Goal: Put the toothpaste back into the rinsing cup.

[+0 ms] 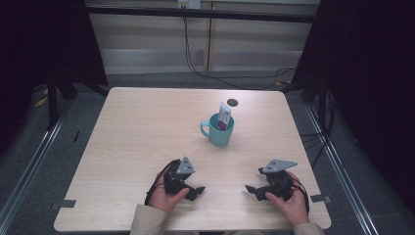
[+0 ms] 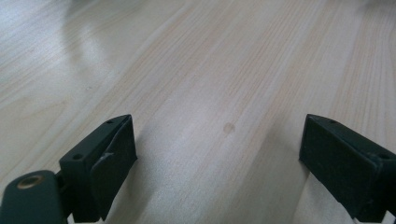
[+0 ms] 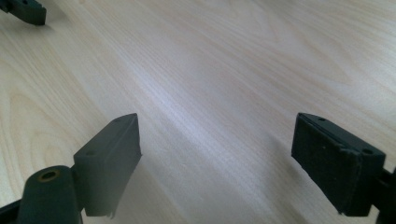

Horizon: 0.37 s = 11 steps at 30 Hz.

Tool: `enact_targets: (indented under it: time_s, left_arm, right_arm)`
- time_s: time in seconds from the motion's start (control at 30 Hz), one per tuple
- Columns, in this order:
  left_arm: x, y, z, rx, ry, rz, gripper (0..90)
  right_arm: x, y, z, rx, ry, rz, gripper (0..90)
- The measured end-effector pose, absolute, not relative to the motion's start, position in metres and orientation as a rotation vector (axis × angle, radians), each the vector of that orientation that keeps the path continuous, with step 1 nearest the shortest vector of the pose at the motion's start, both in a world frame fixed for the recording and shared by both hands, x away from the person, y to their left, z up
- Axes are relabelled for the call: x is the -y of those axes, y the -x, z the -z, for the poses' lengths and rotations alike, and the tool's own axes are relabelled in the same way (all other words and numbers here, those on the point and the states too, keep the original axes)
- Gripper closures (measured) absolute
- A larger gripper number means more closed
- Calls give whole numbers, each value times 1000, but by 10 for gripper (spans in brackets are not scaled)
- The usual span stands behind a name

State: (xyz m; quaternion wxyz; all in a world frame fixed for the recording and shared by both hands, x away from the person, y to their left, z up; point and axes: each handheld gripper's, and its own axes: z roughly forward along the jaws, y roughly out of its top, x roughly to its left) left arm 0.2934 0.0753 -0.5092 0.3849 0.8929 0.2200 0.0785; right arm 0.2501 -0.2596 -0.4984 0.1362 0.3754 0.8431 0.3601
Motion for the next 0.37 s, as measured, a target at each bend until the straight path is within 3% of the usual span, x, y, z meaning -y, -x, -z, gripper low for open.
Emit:
enact_targets:
  time_s: [0.37]
  left_arm:
    - [-75, -293, 509, -561, -2274, -200, 104]
  right_arm:
    - [259, -248, 506, -2468, -1055, -1010, 142]
